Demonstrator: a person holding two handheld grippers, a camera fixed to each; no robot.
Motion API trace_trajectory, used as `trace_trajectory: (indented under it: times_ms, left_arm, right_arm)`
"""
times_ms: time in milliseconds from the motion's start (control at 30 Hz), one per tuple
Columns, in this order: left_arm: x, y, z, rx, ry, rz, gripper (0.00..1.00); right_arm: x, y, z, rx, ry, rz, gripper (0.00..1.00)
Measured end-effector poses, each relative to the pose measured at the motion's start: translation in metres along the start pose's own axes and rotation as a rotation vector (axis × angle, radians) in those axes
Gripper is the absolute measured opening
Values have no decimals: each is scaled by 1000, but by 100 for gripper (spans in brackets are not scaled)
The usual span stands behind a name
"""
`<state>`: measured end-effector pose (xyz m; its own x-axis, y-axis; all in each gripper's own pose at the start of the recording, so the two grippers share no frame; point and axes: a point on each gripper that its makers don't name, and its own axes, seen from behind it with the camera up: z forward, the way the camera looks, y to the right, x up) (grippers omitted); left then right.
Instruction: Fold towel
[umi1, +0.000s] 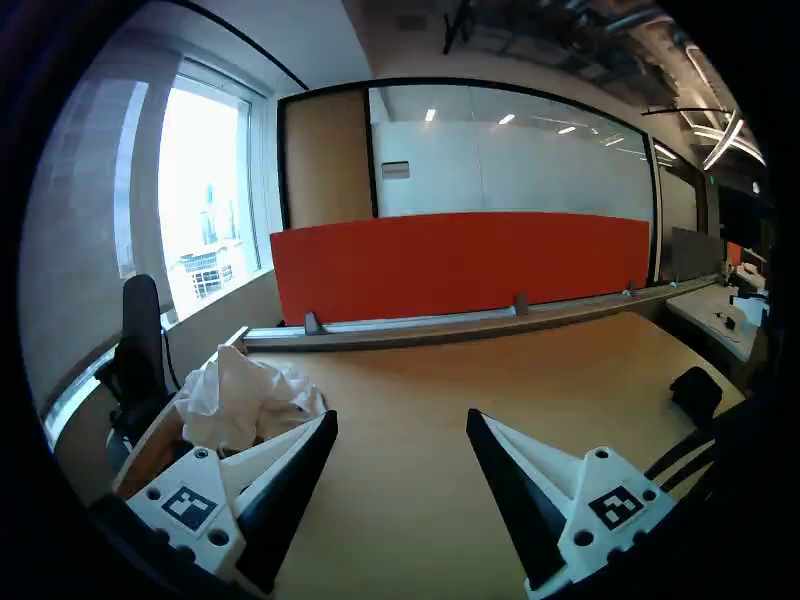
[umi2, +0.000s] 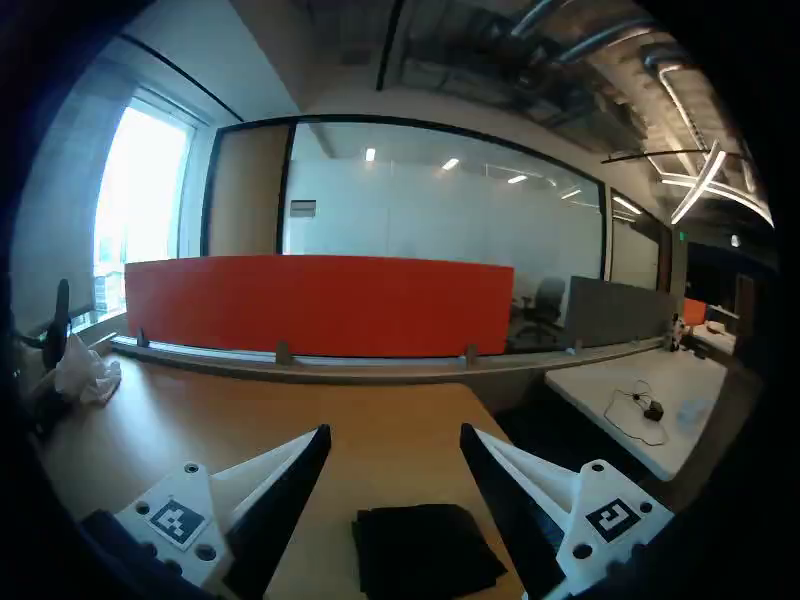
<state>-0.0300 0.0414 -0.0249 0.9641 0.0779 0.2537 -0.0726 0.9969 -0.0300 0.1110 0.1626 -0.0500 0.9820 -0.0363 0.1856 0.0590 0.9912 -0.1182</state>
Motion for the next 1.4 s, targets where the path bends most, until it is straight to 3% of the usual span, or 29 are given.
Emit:
trace_trajectory:
  times_ms: [400, 1067, 1400]
  left_arm:
    - [30, -9, 3, 7, 101, -20, 96]
    - [65, -25, 6, 7, 203, -73, 96]
    - [60, -29, 8, 11, 205, -87, 96]
  right_arm:
    - [31, -53, -4, 54, 48, -2, 100]
    - [65, -160, -3, 155, 94, 43, 100]
    - [61, -174, 1, 160, 89, 57, 100]
